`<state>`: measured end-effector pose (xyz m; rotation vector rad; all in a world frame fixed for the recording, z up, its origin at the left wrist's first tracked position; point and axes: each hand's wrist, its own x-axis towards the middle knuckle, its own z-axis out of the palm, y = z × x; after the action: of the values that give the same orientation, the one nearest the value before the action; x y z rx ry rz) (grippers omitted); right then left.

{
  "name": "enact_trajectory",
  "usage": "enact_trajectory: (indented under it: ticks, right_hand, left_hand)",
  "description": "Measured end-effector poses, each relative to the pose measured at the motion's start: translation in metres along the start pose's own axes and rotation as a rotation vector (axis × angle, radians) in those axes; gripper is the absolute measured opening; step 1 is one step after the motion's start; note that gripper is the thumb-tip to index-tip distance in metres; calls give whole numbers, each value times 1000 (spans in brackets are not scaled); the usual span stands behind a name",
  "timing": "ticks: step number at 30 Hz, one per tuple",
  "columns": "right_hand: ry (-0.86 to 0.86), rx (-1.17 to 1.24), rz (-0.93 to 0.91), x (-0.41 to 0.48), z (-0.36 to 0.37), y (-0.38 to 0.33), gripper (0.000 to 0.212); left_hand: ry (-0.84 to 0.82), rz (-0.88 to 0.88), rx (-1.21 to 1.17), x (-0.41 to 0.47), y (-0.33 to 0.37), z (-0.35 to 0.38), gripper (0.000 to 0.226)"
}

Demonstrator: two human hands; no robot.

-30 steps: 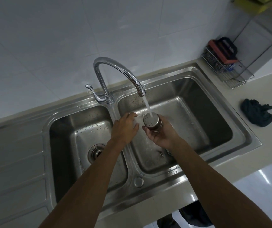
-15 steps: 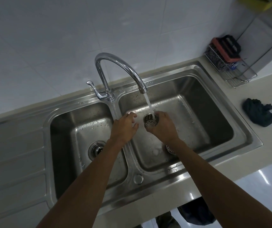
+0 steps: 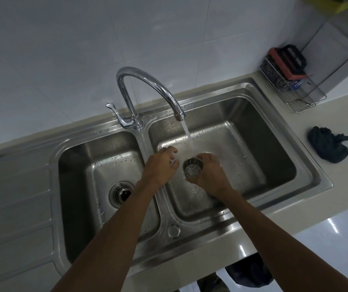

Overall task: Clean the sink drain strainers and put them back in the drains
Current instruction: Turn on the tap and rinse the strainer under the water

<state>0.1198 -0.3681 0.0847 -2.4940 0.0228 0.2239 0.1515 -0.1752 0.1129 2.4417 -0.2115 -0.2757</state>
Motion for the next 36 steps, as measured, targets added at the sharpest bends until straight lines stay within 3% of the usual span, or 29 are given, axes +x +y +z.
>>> enact_trajectory:
  ticks: [3, 9, 11, 14, 16, 19, 22, 26, 31, 36]
  right_hand:
    - [40, -1, 68, 4, -7, 2, 91]
    - [-39, -28, 21, 0, 4, 9, 92]
    - [-197, -27, 125, 0, 12, 17, 91]
    - [-454, 22, 319, 8, 29, 29, 56]
    - [-558, 2, 389, 12, 43, 33, 63]
    - [-460, -58, 389, 14, 75, 37, 90]
    - [-329, -138, 317, 15, 95, 32, 88]
    - [-476, -244, 285, 16, 106, 38, 108]
    - [-546, -288, 226, 9, 102, 47, 103]
    - [-455, -478, 82, 18, 53, 78, 72]
  left_hand:
    - [-11, 17, -7, 1, 5, 4, 34]
    - [-29, 11, 24, 0, 4, 5, 34]
    - [-36, 9, 34, -2, 2, 4, 34]
    - [-42, -4, 37, -3, -3, 4, 34]
    - [-32, -7, 46, -5, -6, 4, 34]
    - [-26, -6, 61, -8, -13, 6, 33]
    - [-42, -6, 88, -9, -17, 6, 34]
    - [-41, 0, 99, -11, -16, 9, 35]
    - [-43, 0, 113, -9, -15, 10, 34]
    - [-26, -8, 96, -3, -12, 8, 32]
